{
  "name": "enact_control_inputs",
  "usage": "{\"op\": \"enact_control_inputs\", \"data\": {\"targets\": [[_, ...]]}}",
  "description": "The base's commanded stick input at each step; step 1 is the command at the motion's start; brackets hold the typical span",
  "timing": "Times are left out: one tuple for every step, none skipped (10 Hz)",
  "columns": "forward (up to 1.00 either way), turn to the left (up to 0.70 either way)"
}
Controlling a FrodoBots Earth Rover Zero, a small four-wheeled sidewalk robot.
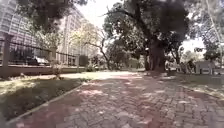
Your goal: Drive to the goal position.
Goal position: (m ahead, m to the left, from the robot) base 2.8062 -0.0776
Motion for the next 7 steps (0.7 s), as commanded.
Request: {"op": "enact_control_inputs", "data": {"targets": [[0.70, 0.00], [0.70, 0.00], [0.70, 0.00], [0.70, 0.00], [0.70, 0.00], [0.70, 0.00], [0.70, 0.00]]}}
